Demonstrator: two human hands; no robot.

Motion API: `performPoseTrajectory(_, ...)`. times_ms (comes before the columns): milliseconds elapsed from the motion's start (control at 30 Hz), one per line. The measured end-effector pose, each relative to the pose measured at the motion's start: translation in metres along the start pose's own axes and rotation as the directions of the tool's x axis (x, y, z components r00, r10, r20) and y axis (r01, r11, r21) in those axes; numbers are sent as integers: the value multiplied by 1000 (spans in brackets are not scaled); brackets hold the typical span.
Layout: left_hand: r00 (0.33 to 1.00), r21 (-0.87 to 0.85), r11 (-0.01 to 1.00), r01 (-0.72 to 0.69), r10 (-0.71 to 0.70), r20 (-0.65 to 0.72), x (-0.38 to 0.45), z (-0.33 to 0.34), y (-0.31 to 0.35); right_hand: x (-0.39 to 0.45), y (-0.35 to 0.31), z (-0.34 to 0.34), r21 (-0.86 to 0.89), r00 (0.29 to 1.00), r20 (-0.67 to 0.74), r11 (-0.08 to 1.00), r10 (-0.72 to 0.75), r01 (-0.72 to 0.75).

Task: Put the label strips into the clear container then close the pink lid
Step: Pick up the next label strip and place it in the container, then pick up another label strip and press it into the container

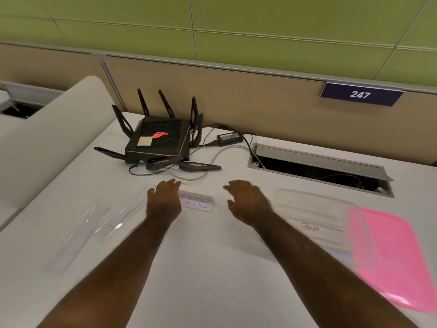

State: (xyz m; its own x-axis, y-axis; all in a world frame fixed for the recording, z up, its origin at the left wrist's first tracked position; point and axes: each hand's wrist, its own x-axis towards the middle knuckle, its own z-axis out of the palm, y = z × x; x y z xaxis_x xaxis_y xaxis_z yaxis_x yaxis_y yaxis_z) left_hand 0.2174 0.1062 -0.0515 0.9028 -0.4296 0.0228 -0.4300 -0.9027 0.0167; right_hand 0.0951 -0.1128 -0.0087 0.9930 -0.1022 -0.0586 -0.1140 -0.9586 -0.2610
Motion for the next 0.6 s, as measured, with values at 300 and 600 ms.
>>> performPoseTrajectory(300, 978, -17, 978, -209, 209, 17, 15, 25, -15, 12, -51, 57, 311, 927, 344, 913, 152, -265)
performPoseTrajectory(600, 957, 92, 958, -272, 259, 127, 27, 4, 3, 6, -33, 49, 603, 973, 147, 764, 176, -229)
